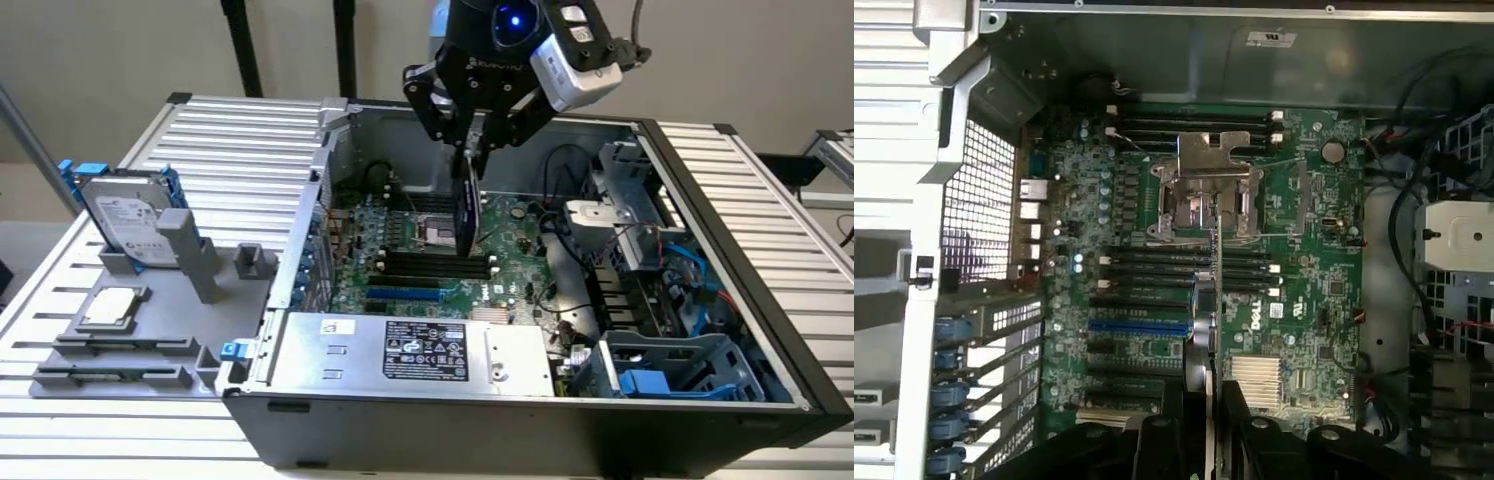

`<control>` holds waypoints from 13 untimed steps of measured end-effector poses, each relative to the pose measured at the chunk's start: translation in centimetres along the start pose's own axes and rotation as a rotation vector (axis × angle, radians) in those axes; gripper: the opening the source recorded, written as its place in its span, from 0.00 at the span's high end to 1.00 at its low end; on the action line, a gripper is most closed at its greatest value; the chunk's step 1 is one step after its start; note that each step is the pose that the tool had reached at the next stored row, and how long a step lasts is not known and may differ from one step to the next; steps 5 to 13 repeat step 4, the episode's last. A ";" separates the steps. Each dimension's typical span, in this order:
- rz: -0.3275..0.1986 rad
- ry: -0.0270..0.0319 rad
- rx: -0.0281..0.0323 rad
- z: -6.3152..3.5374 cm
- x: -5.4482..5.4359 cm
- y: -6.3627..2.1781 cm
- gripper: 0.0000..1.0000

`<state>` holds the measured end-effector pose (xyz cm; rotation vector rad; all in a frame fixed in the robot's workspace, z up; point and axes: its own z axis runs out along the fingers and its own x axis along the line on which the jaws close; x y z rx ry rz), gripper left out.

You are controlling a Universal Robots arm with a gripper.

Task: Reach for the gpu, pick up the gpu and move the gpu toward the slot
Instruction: 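Pick up the gpu and move the gpu toward the slot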

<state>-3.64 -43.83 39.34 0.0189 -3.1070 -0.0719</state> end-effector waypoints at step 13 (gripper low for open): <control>0.000 -0.0003 -0.0001 0.01 0.0 0.01 0.74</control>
